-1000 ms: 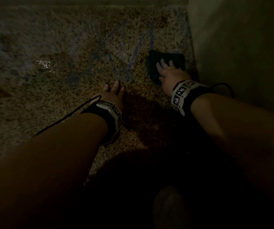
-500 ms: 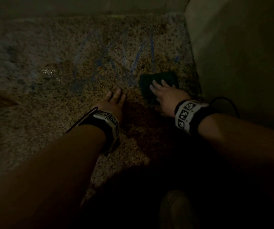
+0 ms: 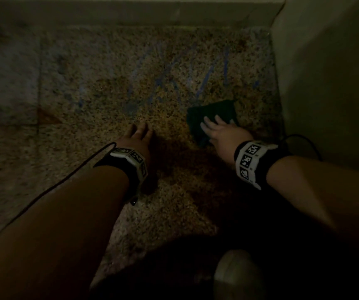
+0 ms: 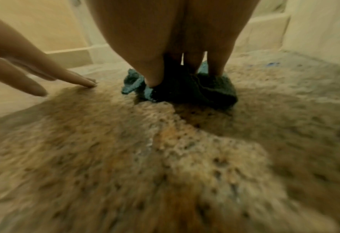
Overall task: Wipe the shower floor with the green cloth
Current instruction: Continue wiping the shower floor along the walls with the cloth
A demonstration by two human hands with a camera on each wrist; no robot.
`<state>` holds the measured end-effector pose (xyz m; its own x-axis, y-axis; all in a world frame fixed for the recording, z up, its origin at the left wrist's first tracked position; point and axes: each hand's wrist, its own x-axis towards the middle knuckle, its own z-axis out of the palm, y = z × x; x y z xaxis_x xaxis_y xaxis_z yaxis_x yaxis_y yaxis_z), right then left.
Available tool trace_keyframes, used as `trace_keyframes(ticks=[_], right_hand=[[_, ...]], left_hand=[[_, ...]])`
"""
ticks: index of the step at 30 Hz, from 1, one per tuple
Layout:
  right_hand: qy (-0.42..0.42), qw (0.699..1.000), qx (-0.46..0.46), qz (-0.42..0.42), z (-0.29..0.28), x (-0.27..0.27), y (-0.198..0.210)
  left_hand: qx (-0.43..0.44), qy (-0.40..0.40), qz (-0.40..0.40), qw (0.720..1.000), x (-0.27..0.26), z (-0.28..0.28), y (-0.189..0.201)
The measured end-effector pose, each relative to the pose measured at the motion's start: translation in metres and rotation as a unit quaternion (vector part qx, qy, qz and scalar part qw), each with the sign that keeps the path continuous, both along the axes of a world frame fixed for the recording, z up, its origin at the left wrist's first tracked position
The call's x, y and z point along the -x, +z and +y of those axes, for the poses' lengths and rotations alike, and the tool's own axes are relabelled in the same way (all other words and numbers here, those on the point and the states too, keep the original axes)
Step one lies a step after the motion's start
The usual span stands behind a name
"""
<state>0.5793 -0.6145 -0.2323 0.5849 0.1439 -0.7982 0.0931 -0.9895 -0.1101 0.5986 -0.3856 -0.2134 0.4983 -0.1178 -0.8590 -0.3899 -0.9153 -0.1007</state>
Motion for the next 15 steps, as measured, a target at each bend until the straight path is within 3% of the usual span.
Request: trace_keyframes(ticks=[7,15], right_hand=[[-0.019,1.000,-0.003,-0.004,0.007,-0.015,0.009],[-0.043,0.997,0.061,-0.001,0.044,-0.084,0.005]], left_hand=[[0.006,0.004,0.011,1.000,0.007,0.008,-0.003],[0.023,0.006,0.016,1.000,0.005,0.010,-0.004]])
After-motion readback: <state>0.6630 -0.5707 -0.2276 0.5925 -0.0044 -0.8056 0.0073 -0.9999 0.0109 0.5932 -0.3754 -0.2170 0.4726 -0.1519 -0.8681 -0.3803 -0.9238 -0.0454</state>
